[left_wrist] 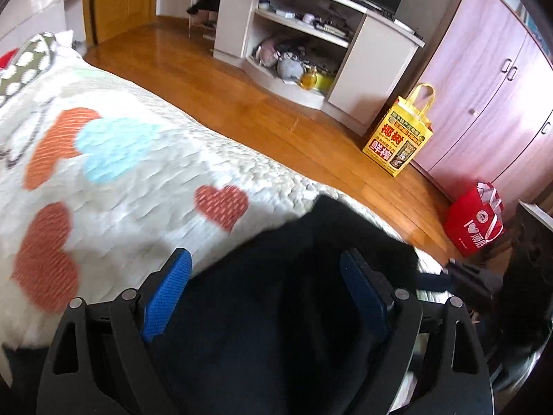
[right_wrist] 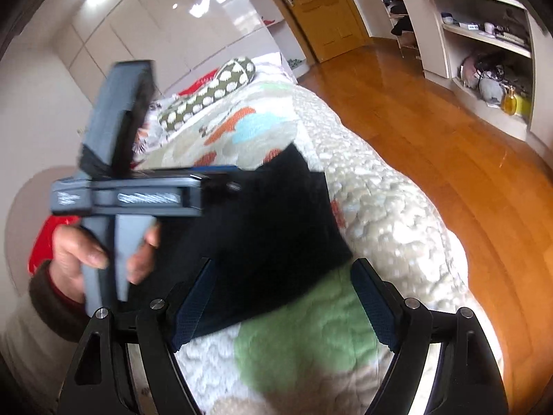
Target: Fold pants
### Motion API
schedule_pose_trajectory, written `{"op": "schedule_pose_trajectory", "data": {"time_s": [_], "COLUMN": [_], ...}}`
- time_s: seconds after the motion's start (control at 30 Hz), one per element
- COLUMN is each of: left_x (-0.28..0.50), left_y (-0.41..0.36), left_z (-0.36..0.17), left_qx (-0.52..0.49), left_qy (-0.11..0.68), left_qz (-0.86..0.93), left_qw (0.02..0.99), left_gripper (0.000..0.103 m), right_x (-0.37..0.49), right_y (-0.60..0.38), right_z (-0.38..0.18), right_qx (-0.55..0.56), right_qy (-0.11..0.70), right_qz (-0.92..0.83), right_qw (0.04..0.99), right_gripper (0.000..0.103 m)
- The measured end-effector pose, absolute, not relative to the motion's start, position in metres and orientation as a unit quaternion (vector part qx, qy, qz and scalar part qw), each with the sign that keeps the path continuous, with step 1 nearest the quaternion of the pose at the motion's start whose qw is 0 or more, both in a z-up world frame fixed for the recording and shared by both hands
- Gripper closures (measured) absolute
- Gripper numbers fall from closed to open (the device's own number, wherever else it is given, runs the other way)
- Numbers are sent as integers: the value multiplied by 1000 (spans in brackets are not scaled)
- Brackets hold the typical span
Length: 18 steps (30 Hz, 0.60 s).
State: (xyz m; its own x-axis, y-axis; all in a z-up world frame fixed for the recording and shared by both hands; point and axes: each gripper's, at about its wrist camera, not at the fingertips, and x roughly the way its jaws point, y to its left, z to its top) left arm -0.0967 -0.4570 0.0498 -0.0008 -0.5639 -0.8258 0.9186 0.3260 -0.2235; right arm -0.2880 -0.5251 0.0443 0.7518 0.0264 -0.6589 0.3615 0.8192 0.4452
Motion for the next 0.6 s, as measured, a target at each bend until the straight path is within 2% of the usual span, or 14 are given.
{"op": "schedule_pose_trajectory", "data": {"time_s": [0.07,0.1,0.13,0.17,0.23,0.3,0.37,0.6], "left_x": [-98,-100,-101,-104,-109,-110,-107,-62], "left_y": [-468,-471,-473,-474,-475,-473,-467,-364], "left_z": [44,41,39,37,36,39,48,129], "left_qx": [202,207,211,213,216,214,194,73], "left_qy": [454,451,449,447,438,437,445,426], "left_qz": [-551,-552,-553,-555,-558,-559,-562,-521], "left_qw": [671,669,670,669,671,671,669,736], "left_gripper": [15,15,15,15,16,24,27,25], "right_x": [-285,-283,-279,-274,-269,-268,-267,-230], "right_y": [-527,-527,-526,-525,-523,-520,-512,-439], "right_z": [43,42,41,38,35,44,61,126], "right_qx": [284,279,271,271,276,274,267,172], "right_qy": [338,336,336,340,339,331,316,288], "right_qz": [-93,-89,-84,-78,-68,-61,-45,36], "right_qw": [892,895,898,897,897,901,910,941], "right_gripper": [22,29,54,68,77,80,80,80]}}
